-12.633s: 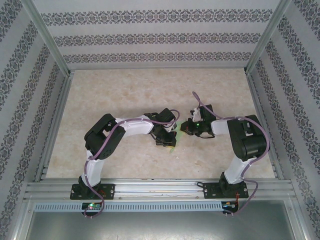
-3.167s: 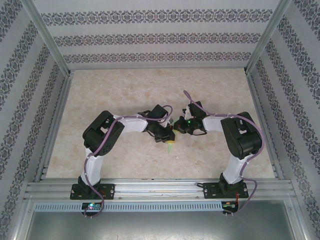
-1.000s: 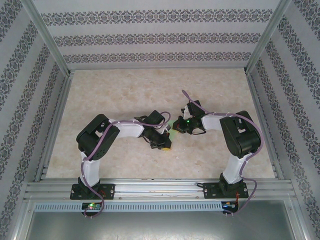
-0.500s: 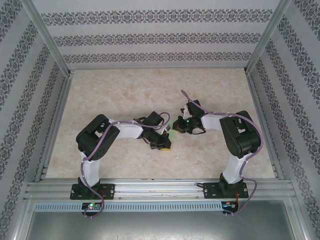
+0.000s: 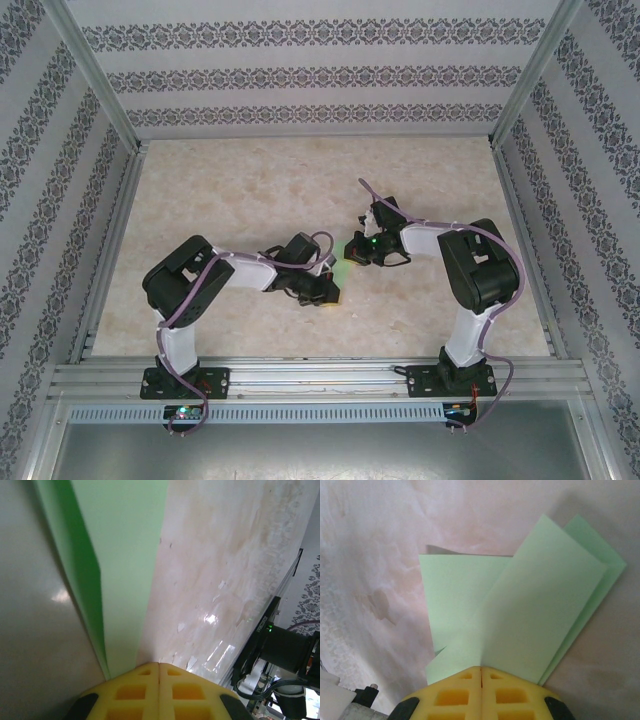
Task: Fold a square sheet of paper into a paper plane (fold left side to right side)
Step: Fold the wing for the fifth time at the center of the table.
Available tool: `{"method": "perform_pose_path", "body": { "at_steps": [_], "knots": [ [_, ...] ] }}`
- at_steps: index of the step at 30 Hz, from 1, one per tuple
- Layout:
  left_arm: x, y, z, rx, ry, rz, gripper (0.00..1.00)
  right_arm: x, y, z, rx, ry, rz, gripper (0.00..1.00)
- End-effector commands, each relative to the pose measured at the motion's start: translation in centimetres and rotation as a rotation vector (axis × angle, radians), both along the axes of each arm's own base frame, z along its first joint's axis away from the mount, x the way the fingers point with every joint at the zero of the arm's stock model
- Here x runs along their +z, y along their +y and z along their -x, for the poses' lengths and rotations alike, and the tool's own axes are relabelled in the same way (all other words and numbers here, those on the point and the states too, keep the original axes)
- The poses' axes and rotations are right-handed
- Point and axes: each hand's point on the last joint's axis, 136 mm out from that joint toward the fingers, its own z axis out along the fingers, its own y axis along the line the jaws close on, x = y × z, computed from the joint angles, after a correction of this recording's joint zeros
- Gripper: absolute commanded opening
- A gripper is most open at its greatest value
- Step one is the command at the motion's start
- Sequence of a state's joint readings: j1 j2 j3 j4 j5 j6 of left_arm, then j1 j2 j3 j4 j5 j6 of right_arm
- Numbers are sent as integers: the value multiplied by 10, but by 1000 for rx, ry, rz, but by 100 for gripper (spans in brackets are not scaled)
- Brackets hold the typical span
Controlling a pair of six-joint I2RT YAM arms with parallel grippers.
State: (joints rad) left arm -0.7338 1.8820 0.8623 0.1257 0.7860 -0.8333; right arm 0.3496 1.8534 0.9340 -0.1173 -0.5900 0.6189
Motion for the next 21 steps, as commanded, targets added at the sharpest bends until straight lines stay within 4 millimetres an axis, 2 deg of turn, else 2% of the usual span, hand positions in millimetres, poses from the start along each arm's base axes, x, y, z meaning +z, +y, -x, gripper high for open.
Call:
{"method": "perform_pose_path", "body": {
  "at_steps": [1,7,13,17,21],
  "knots": [
    [-28,24,53,-23,188,-130,1,-46,-30,16,-17,86,189,0],
    [-4,16,42,-25,95,-68,1,-32,-16,5,30,30,147,0],
    [38,22,11,8,-121,-44,2,9,0,-18,52,-78,88,1],
    [68,43,-19,97,-268,-32,6,44,4,-30,60,-165,73,12],
    [97,78,-55,223,-441,-85,9,75,-3,-36,50,-245,141,23]
  ]
}}
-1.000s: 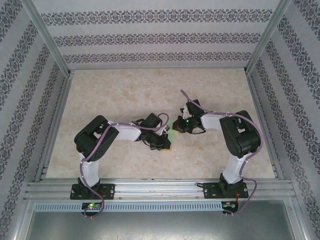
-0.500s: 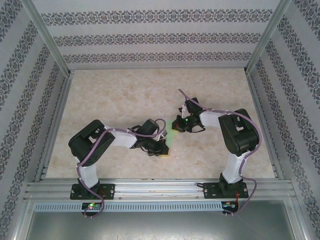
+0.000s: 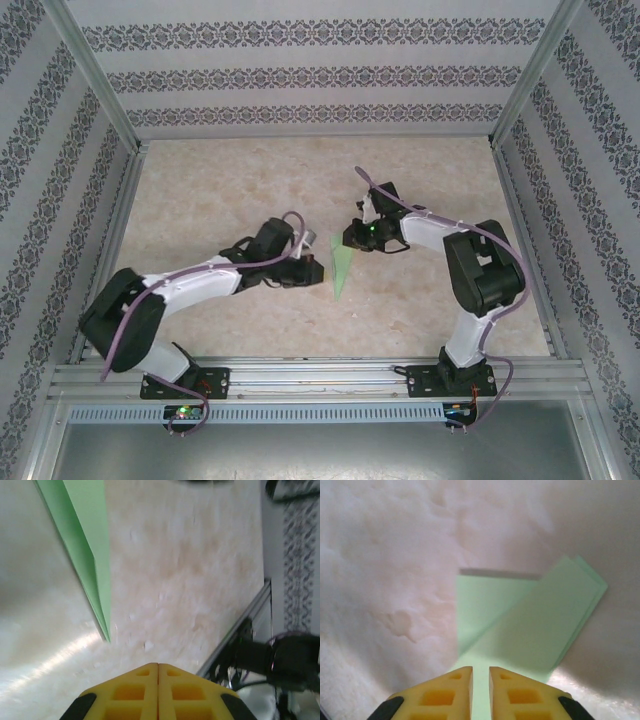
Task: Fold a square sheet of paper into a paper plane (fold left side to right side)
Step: Fold the wing for the fifth time at the center of the table, then turn over the paper plane at the center of the table.
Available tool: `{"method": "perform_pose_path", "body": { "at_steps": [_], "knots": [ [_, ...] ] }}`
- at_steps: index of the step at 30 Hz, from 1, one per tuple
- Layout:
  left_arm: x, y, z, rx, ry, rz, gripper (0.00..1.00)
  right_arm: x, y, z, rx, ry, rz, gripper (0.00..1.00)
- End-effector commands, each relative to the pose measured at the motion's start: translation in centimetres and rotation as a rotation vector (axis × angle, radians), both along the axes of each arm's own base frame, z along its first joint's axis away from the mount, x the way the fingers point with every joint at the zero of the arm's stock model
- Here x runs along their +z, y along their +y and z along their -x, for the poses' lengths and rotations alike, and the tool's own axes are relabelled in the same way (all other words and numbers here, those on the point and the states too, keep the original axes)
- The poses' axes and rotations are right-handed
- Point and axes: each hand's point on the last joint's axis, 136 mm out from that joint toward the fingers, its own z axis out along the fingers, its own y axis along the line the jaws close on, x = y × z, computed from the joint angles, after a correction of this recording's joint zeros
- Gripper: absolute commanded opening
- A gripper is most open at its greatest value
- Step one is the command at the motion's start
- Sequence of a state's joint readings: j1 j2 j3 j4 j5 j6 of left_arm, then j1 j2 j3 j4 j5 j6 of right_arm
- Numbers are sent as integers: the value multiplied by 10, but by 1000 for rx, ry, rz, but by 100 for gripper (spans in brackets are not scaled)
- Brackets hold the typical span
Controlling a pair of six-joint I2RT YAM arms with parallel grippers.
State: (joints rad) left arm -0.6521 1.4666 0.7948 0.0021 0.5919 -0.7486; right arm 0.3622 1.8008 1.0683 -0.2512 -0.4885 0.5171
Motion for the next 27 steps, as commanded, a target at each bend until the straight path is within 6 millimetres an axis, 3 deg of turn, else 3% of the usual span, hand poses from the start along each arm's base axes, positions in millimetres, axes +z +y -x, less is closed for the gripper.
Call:
{"method": "perform_pose_path", "body": {
  "at_steps": [1,7,12,16,27],
  "knots": [
    [5,40,-26,117,-143,-122,10,39,-6,-6,3,-114,89,26],
    [37,81,-66,276,-335,-228,24,47,-25,16,-36,-129,361,43],
    [55,104,-83,378,-438,-250,43,46,-22,32,-8,-151,548,56],
    [59,120,-84,424,-468,-266,56,39,-10,40,42,-153,642,61],
    [52,149,-70,492,-454,-256,62,3,15,38,98,-96,720,62]
  ]
}}
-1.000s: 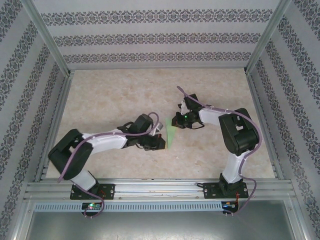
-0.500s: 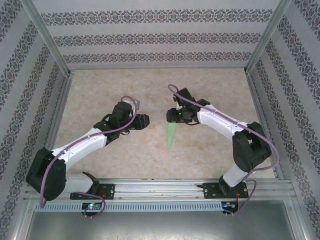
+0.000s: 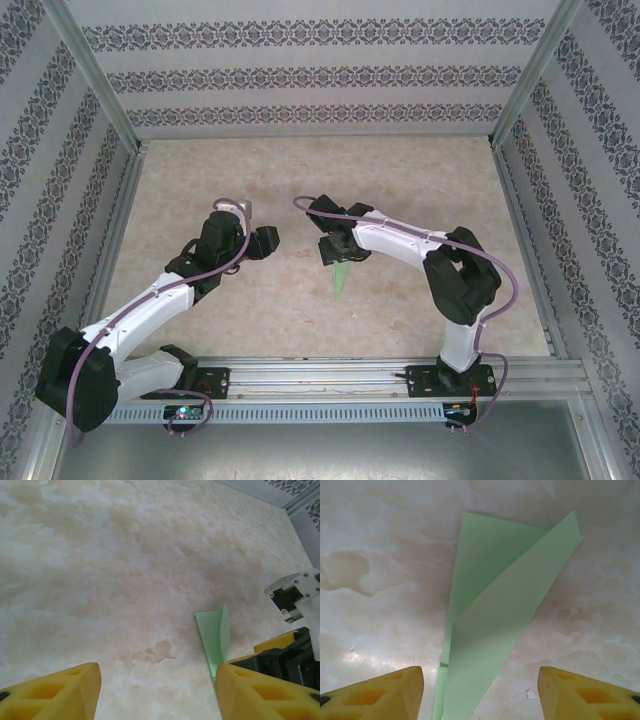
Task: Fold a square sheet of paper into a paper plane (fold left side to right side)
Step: Turn over the paper plane at the center of the table.
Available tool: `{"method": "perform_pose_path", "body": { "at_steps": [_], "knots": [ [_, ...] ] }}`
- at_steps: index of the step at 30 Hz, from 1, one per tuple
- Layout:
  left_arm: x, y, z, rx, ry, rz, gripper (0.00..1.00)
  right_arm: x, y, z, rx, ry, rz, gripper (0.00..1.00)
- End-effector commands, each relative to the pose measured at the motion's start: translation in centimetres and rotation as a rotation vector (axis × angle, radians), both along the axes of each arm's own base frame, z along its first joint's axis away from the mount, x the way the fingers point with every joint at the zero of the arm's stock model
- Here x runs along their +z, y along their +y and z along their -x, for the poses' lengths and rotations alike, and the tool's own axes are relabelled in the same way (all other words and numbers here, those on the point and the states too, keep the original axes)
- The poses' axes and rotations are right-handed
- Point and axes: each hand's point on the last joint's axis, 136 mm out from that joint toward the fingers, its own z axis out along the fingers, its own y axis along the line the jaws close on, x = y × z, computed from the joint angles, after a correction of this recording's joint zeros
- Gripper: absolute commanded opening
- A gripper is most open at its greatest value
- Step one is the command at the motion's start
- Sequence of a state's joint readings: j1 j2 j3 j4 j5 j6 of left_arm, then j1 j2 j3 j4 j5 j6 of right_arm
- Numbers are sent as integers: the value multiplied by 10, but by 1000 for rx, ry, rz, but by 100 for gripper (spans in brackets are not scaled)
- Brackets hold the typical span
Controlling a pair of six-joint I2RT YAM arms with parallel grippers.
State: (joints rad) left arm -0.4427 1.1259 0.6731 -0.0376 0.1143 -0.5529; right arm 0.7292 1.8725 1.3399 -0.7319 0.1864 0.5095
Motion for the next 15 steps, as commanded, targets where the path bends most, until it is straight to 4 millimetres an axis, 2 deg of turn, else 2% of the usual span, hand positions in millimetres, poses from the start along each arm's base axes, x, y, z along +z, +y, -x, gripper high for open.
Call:
{"method": "perform_pose_path", "body": {
  "at_steps": [1,8,15],
  "knots": [
    [4,9,-1,26,-25,6,62,-3,-1,-4,-23,1,40,61],
    [3,10,1,21,-16,9,63,-21,2,-5,-33,27,49,56],
    [2,10,1,17,-9,8,63,-31,-1,-2,-41,45,62,46]
  ]
}}
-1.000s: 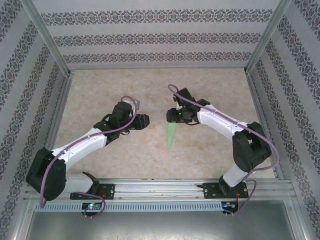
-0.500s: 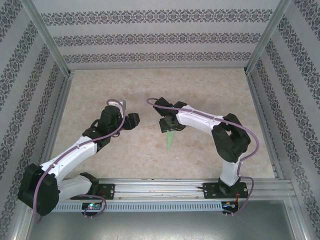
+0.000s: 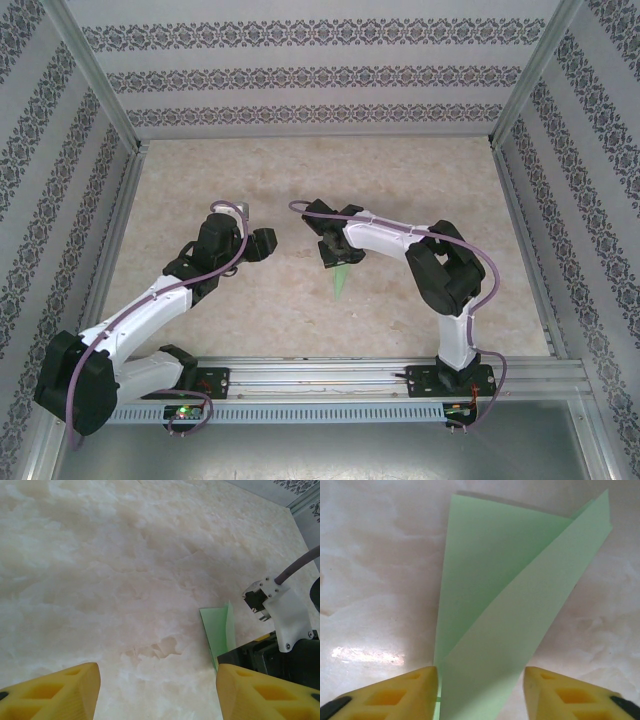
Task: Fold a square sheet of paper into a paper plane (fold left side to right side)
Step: Turn over the paper plane at the center of the table.
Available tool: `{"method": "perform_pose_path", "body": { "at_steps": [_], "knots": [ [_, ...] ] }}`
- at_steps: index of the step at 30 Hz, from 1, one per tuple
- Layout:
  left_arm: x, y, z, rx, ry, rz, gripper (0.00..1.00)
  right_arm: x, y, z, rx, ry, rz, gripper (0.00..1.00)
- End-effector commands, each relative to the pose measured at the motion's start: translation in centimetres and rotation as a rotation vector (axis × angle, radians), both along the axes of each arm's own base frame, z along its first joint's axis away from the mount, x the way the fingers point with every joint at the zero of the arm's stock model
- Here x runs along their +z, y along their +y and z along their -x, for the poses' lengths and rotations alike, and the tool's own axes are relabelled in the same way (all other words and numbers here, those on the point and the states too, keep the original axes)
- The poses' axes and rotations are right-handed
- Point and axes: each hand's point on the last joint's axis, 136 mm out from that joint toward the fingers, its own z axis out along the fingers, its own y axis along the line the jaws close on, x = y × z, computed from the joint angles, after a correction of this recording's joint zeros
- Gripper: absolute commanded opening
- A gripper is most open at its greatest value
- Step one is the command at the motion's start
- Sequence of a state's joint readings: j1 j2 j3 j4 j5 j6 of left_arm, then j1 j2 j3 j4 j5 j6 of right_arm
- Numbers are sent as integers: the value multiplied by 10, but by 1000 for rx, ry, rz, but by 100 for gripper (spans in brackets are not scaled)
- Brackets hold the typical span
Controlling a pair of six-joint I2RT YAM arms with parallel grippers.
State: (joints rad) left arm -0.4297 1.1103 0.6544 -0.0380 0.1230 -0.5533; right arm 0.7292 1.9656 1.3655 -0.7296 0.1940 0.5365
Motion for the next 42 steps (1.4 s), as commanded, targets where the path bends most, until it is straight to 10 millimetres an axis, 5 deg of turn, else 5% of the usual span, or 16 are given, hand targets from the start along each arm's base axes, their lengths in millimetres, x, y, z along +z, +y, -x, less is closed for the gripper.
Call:
{"method": "perform_pose_path", "body": {
  "at_steps": [1,6,12,21,28,42],
  "knots": [
    [5,5,-2,12,-14,5,63,-4,-2,1,-15,1,21,43],
    [6,6,-2,15,-12,4,63,0,-6,1,-21,-12,21,29],
    [10,9,-1,21,-23,-3,63,7,-11,1,-29,-33,21,0],
    [26,8,-8,27,-48,66,71,42,-12,-5,-16,-146,-90,0],
    [39,17,-10,57,-72,106,78,97,-15,-9,9,-266,-249,0],
    [50,27,-5,60,-91,88,80,218,-15,-5,47,-472,-973,0]
  ]
}}
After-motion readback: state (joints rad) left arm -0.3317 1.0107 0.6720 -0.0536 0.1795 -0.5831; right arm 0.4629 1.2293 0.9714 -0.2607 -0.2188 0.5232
